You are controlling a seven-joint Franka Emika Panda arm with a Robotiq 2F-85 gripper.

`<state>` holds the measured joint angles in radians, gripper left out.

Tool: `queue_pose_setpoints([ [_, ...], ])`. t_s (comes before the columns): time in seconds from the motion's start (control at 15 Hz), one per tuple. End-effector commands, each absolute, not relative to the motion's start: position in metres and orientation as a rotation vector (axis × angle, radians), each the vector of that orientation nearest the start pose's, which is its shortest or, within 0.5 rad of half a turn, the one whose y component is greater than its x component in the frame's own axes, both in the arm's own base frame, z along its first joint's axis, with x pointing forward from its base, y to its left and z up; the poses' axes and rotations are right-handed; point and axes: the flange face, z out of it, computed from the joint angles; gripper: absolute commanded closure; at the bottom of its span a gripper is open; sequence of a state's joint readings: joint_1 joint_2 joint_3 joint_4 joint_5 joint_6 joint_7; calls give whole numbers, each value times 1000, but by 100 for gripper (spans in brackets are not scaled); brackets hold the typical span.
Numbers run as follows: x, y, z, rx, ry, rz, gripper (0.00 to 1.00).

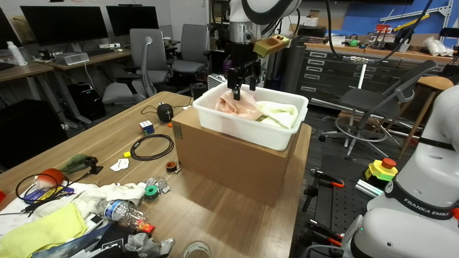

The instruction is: Pick up the clothes from the box and put them on the table

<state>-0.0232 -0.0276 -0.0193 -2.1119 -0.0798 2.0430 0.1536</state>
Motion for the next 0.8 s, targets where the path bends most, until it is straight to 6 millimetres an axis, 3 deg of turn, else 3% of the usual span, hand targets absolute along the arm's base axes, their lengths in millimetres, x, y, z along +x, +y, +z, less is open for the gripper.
queue_pose_setpoints([
  [0.0,544,-31,416,-3209,286,92,0],
  [0.33,548,-35,403,-3215,313,110,0],
  [0.47,548,-37,400,-3213,326,106,26],
  [0.73,547,-41,397,-3196,336,99,58],
])
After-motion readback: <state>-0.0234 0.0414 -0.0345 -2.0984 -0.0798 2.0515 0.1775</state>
